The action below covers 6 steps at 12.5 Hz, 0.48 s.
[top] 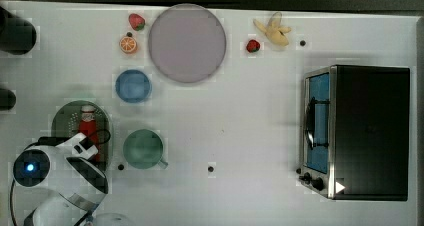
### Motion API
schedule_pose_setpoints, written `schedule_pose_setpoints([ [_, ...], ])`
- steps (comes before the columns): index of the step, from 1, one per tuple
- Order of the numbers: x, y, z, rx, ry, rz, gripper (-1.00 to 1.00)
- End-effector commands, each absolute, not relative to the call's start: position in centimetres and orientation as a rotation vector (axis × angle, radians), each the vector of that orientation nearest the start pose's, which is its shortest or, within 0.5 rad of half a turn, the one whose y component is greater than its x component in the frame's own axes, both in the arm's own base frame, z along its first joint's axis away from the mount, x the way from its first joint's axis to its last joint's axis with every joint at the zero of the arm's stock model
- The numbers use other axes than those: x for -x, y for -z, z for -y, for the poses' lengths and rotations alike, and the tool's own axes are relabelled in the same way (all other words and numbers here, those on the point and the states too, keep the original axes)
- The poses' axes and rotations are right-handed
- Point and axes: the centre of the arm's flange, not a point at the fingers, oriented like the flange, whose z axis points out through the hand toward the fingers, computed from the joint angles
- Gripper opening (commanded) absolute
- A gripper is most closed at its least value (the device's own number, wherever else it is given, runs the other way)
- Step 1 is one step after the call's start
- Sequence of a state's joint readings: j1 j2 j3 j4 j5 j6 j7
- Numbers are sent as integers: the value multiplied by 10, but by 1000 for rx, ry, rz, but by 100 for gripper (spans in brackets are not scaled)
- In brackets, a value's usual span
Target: Pick ketchup from strainer and place it on the table
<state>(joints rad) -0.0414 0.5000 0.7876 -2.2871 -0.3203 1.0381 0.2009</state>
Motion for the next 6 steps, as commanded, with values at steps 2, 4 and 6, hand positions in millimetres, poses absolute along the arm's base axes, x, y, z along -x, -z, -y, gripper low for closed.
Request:
schedule_pose_setpoints([
  [2, -394, -193, -383, 2985, -112, -117, 100],
  [4, -398, -180, -387, 2993, -118, -145, 100],
  [6, -398, -169, -393, 2996, -134, -151, 68],
])
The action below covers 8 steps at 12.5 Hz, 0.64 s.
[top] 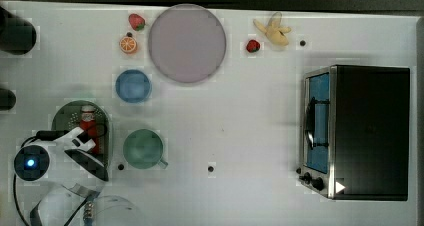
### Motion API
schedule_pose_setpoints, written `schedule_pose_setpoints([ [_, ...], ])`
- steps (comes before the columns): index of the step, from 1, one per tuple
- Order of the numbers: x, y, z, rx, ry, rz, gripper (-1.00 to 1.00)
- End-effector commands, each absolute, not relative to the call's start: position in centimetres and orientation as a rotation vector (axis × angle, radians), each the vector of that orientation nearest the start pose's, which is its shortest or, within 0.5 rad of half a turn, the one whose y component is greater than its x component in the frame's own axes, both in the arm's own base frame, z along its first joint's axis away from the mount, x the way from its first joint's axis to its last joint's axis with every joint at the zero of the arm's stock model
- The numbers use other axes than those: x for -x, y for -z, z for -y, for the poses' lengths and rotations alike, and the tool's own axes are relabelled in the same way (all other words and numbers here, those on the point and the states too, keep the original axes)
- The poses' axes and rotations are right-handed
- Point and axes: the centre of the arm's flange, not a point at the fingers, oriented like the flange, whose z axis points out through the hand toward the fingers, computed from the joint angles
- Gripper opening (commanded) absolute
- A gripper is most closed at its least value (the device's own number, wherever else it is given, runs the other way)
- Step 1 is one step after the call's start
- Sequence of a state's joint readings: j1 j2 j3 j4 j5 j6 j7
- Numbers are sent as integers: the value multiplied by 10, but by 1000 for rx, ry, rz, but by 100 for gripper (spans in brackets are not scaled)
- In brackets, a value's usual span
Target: Pick ketchup from strainer and place it on the table
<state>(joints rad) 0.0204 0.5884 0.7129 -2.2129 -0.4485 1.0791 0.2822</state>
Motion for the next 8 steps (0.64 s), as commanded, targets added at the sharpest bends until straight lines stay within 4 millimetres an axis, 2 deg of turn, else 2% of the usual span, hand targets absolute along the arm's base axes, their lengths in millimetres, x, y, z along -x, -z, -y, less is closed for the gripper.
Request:
schedule_pose_setpoints([
  [1, -398, -165, -393, 2999, -139, -151, 42],
  [2, -400, -167, -394, 2996, -131, -152, 21],
  [5, -402, -188, -396, 2988, -81, -150, 21],
  [8, -404, -244, -403, 2944, -9, -198, 21],
])
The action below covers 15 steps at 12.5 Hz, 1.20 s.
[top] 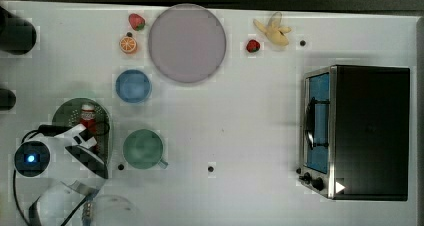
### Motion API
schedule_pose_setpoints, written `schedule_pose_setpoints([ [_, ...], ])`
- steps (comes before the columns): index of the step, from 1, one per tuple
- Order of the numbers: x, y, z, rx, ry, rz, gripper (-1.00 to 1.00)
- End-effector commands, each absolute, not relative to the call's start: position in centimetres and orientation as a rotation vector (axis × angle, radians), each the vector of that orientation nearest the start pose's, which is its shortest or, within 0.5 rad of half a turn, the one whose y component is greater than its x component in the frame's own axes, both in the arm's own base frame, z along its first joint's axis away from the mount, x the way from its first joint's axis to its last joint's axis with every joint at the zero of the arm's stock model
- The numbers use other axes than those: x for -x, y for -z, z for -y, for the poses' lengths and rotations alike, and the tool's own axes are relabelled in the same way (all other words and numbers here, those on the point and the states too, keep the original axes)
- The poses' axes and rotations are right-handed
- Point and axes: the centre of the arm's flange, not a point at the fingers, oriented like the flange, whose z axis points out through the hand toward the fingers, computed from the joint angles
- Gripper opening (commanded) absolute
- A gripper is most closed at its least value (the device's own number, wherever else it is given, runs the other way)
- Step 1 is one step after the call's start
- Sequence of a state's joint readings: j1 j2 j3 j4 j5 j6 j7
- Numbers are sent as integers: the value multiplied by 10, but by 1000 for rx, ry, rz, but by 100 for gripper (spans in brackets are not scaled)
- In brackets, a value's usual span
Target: Pick ketchup from strainer and place it on the table
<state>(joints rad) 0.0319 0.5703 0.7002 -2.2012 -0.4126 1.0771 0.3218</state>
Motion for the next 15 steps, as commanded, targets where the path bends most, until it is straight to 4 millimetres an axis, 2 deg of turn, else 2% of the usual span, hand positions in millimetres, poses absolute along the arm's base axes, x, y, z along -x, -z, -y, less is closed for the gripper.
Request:
schedule_pose_setpoints([
  [1, -407, -266, -405, 2919, 4, -254, 21],
  [3, -416, -311, -403, 2881, 25, -363, 21],
  [5, -423, -347, -395, 2894, 7, -430, 21],
  [8, -445, -393, -371, 2940, -77, -392, 21],
  [11, -488, -430, -319, 2965, -115, -369, 21],
  [13, -520, -450, -273, 2955, -71, -447, 21],
  [15, -549, -461, -220, 2940, -20, -529, 21],
])
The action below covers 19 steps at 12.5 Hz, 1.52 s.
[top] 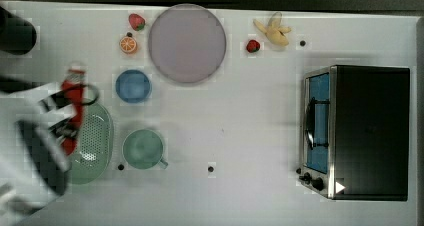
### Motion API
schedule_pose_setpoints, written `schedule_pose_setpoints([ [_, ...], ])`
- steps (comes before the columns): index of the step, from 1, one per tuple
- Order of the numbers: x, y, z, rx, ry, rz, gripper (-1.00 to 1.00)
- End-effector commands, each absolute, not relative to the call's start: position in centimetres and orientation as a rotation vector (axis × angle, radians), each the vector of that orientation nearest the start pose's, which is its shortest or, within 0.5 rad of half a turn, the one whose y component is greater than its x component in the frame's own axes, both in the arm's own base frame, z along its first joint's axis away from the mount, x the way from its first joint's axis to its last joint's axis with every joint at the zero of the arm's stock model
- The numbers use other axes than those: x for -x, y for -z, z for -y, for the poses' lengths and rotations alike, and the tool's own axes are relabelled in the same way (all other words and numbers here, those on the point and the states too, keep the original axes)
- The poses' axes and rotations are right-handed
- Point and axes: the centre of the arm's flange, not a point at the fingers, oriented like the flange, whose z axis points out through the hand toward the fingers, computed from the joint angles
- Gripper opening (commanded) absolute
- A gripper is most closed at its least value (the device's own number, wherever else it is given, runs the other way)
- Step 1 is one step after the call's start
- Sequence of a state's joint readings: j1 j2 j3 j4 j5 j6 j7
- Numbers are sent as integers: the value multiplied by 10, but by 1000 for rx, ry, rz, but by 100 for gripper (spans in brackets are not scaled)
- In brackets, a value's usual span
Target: Pick ketchup from strainer and place it on the table
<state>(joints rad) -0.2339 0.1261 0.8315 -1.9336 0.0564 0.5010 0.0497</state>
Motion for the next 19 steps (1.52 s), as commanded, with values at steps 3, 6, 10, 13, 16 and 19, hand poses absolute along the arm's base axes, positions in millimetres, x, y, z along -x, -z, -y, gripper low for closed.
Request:
schedule_pose_setpoints([
  [3, -578, -458, -133, 2925, 9, -670, 21],
  [6, -590, -450, -54, 2903, 12, -832, 21],
  [10, -577, -409, 14, 2891, -93, -994, 21],
  [13, -554, -366, 33, 2891, -216, -1058, 21],
  [16, -529, -316, 32, 2893, -294, -1072, 21],
  [19, -516, -264, 32, 2891, -230, -1068, 21],
])
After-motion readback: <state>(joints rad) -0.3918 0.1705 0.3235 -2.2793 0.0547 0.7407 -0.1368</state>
